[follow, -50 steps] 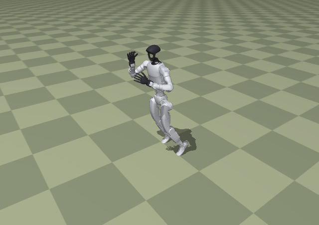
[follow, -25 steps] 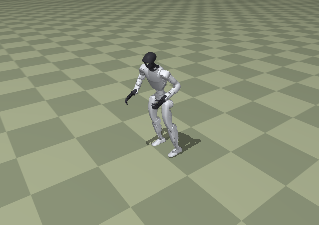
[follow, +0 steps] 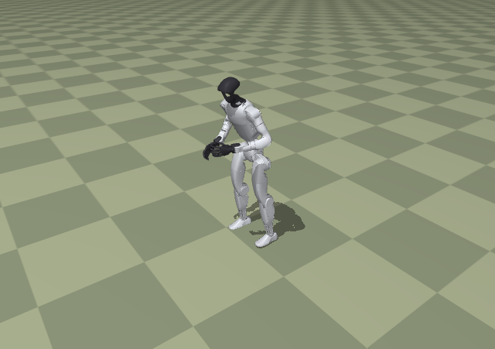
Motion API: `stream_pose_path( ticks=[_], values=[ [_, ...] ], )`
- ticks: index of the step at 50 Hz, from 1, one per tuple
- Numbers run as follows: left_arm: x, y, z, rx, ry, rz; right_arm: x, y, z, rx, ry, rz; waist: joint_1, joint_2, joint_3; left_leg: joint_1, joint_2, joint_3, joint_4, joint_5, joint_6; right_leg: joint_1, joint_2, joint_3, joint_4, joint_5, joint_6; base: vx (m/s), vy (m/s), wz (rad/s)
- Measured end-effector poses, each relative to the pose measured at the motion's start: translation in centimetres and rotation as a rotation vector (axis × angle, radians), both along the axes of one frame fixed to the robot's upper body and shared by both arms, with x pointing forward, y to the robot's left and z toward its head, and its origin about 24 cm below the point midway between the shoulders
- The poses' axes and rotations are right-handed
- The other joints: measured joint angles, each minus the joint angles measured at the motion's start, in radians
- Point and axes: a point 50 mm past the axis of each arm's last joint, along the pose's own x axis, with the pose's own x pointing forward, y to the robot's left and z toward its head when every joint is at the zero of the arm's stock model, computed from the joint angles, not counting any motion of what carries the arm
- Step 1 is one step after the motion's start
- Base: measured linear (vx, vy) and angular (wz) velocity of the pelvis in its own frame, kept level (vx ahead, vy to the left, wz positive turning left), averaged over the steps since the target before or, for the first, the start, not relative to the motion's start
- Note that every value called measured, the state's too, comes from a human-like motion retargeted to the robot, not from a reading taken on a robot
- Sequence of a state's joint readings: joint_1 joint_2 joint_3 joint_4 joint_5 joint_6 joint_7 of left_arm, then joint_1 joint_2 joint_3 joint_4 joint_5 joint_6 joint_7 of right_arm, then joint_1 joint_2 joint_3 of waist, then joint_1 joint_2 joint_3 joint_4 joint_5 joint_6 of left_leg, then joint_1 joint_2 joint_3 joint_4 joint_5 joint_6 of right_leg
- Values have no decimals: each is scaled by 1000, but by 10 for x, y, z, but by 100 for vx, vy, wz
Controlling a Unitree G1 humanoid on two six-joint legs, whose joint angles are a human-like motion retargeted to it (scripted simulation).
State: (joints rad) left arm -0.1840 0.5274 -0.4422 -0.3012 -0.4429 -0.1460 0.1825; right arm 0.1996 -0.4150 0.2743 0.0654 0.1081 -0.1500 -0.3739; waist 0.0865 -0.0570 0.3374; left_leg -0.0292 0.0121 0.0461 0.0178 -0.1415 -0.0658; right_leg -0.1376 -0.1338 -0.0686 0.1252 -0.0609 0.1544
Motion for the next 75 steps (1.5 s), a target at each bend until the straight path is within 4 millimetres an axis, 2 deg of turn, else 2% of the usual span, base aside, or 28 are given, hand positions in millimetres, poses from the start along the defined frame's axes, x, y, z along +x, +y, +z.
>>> stream_pose_path(
  ticks=[5,9,13,15,17,19,21,23,25,27,29,32,33,35,40,42,45,50,52,55,58,60,62,64,67,70,73,75],
  values=[
    [10,7,9,-32,-27,95,11,-6,13,6,-70,-31,-112,29,55,18,16,170,10,-25,-8,-37,23,82,-28,29,2,-19,11,-166],
    [10,17,11,53,-80,121,17,-4,24,8,-117,-22,-150,40,54,39,47,379,-5,-32,-19,-54,-15,-211,-40,19,-12,-11,4,-284],
    [14,26,10,64,-81,171,20,-4,26,8,-114,-38,-156,40,12,70,58,628,-15,-38,-21,-49,-63,-532,-39,25,-4,3,-3,-328],
    [15,35,7,62,-65,211,18,-6,27,4,-105,-28,-158,30,-8,94,60,755,10,-47,-22,-42,-79,-622,-34,35,-4,14,-9,-331],
    [14,44,4,59,-47,255,17,-8,24,-3,-84,-19,-174,4,-20,119,66,854,92,-56,3,-44,-85,-567,-42,51,13,20,-13,-311],
    [13,53,0,48,-29,306,17,-10,23,-13,-68,-13,-194,-32,-19,128,105,901,275,-66,67,-47,-85,-430,-47,64,20,25,-14,-305],
    [11,62,-3,31,-6,358,18,-13,23,-20,-64,-16,-213,-49,-5,94,196,833,547,-71,135,-38,-60,-298,-33,56,-9,26,-12,-325],
    [8,70,-10,24,26,401,18,-15,24,-23,-65,-20,-217,-37,17,10,256,615,794,-43,145,-18,9,-167,-10,42,-54,24,-7,-371],
    [1,75,-20,33,64,424,16,-16,25,-26,-61,-13,-208,-18,24,-88,163,295,933,-13,64,2,86,-22,-3,42,-82,24,2,-410],
    [-13,78,-33,62,106,426,7,-18,28,-21,-73,-4,-193,-28,4,-112,-8,75,963,-22,-35,5,122,125,34,22,-60,24,8,-411],
    [-18,82,-38,55,131,438,10,-15,36,-22,-99,19,-193,-33,-3,-132,-51,18,961,-22,-15,30,150,264,-25,41,-50,16,10,-385],
    [-21,87,-42,46,154,458,19,-12,50,-9,-161,36,-186,-39,2,-154,-3,57,907,-75,92,34,175,426,-47,13,2,11,17,-372],
    [-22,88,-43,50,158,463,21,-11,53,-4,-173,40,-179,-44,6,-157,-7,47,864,-99,109,34,180,479,-54,7,20,5,22,-375],
    [-23,91,-45,80,160,475,23,-8,55,7,-185,42,-152,-56,18,-154,-44,-26,747,-133,109,34,191,582,-69,1,44,1,24,-381],
    [-21,100,-44,186,124,524,26,6,45,45,-162,39,-46,-96,97,-114,-147,-308,486,-115,42,15,212,763,-95,6,41,-16,28,-355],
    [-20,100,-42,189,106,537,25,14,40,38,-141,56,-24,-111,139,-122,-147,-284,485,-103,21,-24,192,702,-88,6,28,-33,31,-257],
    [-18,101,-41,198,85,558,24,24,32,-1,-119,86,-20,-118,177,-155,-117,-155,496,-129,4,-126,141,469,-41,-18,-7,-36,33,-188],
    [-14,111,-49,185,143,610,20,23,16,-64,-54,59,-7,-90,175,-128,-69,-12,312,-94,70,-223,15,-28,44,-38,-87,-29,27,-163],
    [-20,114,-53,143,175,608,14,15,15,-46,-44,30,0,-67,168,-89,-48,34,227,-52,62,-205,-6,-107,98,19,-114,-15,18,-149],
    [-34,120,-59,82,219,605,3,5,16,-10,-34,14,9,-41,145,-19,-21,99,123,-6,27,-134,12,-46,136,52,-100,-8,11,-131],
    [-45,131,-64,70,254,630,-4,-2,15,22,-17,15,14,-31,89,9,-3,160,57,21,-14,-57,4,-24,152,-38,-84,-6,3,-107],
    [-59,136,-72,118,271,622,-16,-5,16,51,-18,108,6,-30,15,-69,26,202,199,-54,-49,-37,-20,-40,225,-107,-55,-6,-2,-71],
    [-53,145,-72,76,309,678,-10,-8,16,57,-23,59,19,-22,-3,-27,18,213,66,6,-71,32,-16,-18,167,-101,-50,-17,-5,-78],
    [-50,147,-72,73,303,702,-7,-9,16,32,-17,70,33,-22,-18,-33,17,240,50,19,-78,69,-16,12,156,-117,-32,-21,-9,-72],
    [-40,147,-66,40,270,720,2,-8,20,-8,-40,80,64,-26,-16,-67,16,280,62,28,-83,81,-20,46,110,-127,-1,-27,-14,-59],
    [-37,145,-59,32,233,699,5,-11,31,-1,-95,91,83,-22,-19,-164,41,310,180,2,-75,39,-24,47,84,-114,4,-31,-17,-25],
    [-43,144,-54,66,213,671,5,-16,45,27,-151,71,81,-16,16,-183,23,244,141,36,-65,22,-21,47,41,-76,12,-34,-14,1],
    [-53,146,-53,88,219,665,1,-21,56,40,-183,46,66,-21,55,-150,-19,127,43,83,-50,31,-23,47,-19,-34,31,-33,-9,6]
  ],
)
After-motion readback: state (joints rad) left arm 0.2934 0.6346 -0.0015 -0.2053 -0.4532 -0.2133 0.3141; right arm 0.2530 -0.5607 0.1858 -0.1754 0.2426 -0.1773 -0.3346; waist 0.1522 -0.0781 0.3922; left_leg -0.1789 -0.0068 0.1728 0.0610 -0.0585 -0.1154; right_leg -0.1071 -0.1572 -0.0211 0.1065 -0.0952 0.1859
